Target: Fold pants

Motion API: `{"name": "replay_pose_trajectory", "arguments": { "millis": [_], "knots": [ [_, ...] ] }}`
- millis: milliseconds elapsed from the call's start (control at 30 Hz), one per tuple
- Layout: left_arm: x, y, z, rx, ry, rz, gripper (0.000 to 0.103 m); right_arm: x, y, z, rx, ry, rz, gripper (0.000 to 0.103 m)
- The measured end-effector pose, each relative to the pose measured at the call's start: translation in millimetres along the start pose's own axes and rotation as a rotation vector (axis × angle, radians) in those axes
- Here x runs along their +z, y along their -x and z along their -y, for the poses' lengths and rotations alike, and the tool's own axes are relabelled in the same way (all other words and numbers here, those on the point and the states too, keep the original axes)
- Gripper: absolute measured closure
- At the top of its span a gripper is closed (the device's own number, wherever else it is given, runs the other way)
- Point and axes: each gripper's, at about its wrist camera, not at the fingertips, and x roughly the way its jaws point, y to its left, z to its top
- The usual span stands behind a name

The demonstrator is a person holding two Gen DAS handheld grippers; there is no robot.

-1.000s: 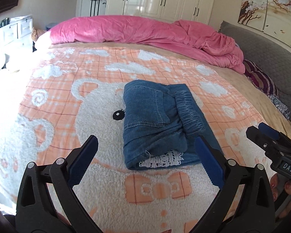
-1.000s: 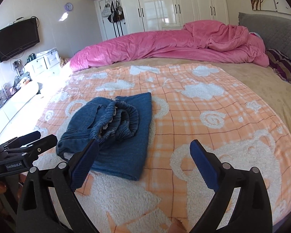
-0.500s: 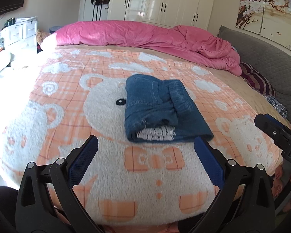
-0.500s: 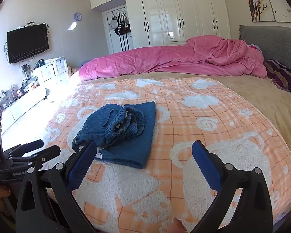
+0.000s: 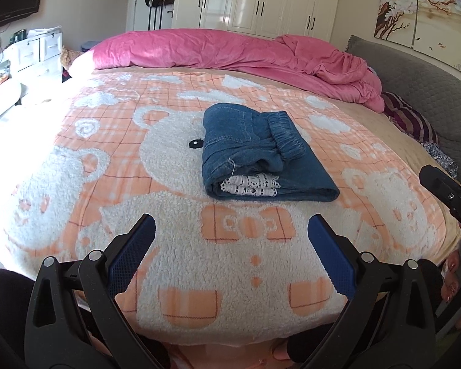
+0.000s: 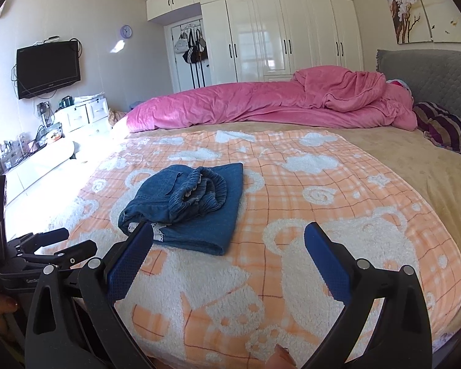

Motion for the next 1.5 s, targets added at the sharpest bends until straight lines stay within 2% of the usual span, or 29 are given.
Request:
{"name": "replay_pose_trajectory", "arguments": {
  "millis": [133,367,633,833,1500],
  "knots": [
    [-7,-1,0,0.005,-0.009,-0.012,0.009,-8,-1,2,-0.007,-0.012,-0.005,0.005],
    [-14,-15,-4,0.026,-0.01,-0.043,0.009,-29,-14,-1,-0.011,-0.004,-0.066,0.005],
    [-18,-31,-11,0.015,0.013,-0.088,0.009,-42,-29,5,-0.018,-0.025,-0.087,0.005],
    [-18,-33,-10,0.022,0.001,-0.083,0.009,-49,-39,7,-0.013,-0.035,-0.114,0.005],
    [-17,-31,-7,0.028,0.01,-0.092,0.009,-51,-41,7,-0.022,-0.039,-0.119,0.005]
  ]
}}
